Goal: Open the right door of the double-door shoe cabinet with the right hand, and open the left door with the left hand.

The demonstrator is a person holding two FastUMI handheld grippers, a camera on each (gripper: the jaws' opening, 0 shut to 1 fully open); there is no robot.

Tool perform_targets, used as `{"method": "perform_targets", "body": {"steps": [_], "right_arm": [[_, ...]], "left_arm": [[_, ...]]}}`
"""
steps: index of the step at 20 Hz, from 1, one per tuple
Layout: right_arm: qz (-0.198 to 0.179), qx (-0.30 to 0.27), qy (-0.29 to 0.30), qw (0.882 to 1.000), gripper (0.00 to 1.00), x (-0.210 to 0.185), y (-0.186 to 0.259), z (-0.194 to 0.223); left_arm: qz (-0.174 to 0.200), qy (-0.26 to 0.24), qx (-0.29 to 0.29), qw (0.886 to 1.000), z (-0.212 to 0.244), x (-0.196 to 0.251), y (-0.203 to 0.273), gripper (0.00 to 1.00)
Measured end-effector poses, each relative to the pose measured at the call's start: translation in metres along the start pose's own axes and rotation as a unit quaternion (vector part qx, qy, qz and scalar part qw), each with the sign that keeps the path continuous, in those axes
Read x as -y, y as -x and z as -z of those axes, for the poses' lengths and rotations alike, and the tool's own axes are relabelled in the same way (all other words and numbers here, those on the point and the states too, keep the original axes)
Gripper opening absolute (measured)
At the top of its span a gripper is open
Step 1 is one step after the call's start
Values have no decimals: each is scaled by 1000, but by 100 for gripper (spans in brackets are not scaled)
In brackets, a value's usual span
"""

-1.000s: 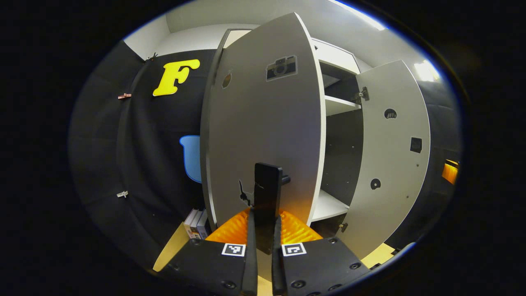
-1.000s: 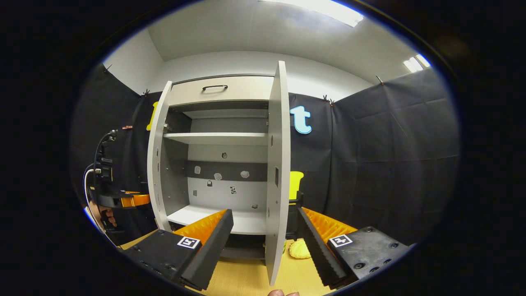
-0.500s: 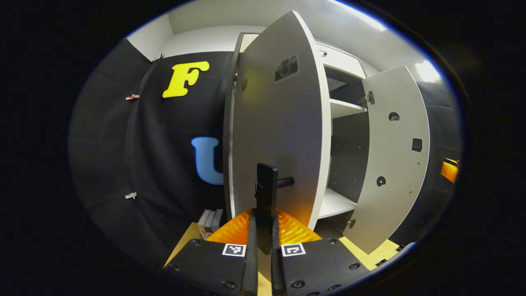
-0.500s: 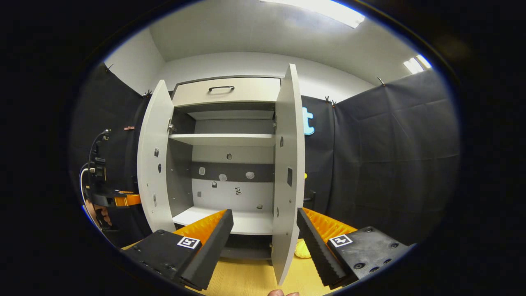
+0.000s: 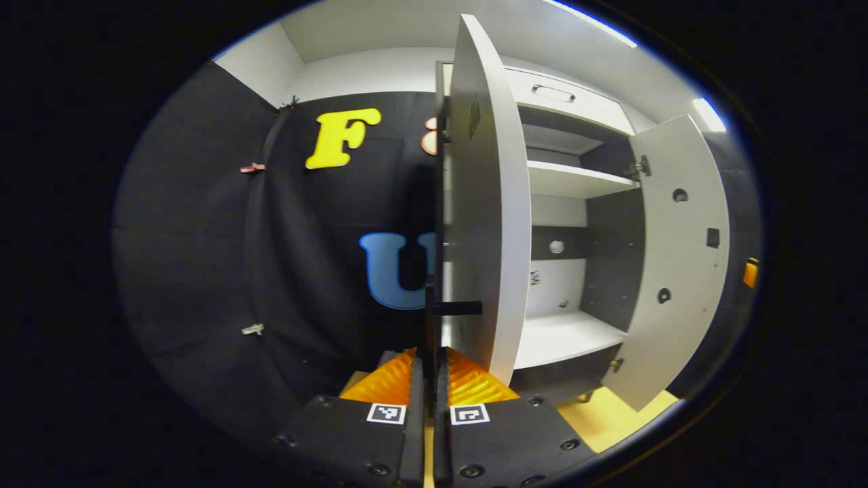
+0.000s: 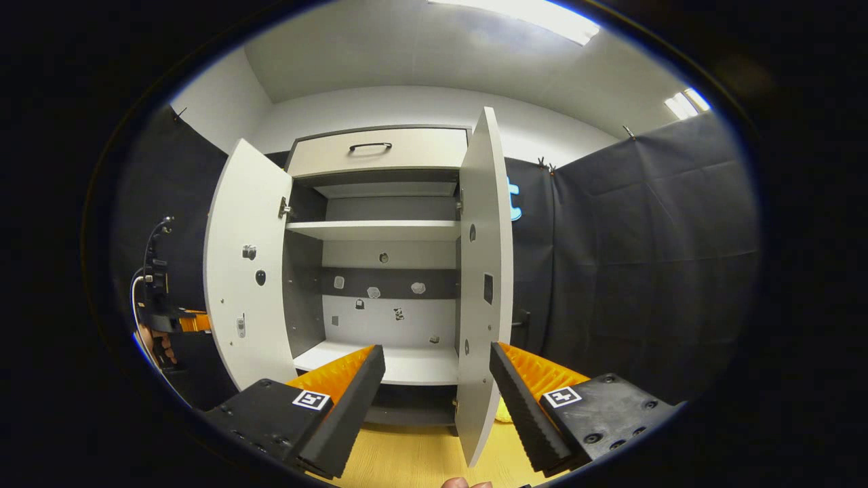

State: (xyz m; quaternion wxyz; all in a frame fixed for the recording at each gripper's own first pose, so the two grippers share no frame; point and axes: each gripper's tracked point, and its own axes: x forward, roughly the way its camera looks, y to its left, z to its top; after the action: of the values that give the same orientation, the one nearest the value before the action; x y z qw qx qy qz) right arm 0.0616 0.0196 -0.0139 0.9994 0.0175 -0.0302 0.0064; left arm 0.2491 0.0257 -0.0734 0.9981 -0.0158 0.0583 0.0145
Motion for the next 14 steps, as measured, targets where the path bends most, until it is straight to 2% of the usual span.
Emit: {"method": "perform_targets", "body": {"steps": [1,2,3,7,13,14], "right_arm": [[-1,0,0,1000,98,0,0,0],[-2,0,0,1000,98,-2,0,0],[-3,0,0,1000,98,-4,0,0],[-5,-2,-2,1000,98,-7,-2,1],[-4,-9,-13,1000,98,-7,-3,2],[-4,-10,-14,1000,98,-7,-4,3]], "left_arm": [[21,21,-4,1000,1,10,-5,3],[46,41,-6,998,-1,26,-1,17],[52,46,-8,998,-3,32,6,18],[27,1,-3,1000,1,10,7,21],[-2,-4,-4,1000,1,1,10,24],[-10,-3,-3,1000,0,-1,11,27]]}}
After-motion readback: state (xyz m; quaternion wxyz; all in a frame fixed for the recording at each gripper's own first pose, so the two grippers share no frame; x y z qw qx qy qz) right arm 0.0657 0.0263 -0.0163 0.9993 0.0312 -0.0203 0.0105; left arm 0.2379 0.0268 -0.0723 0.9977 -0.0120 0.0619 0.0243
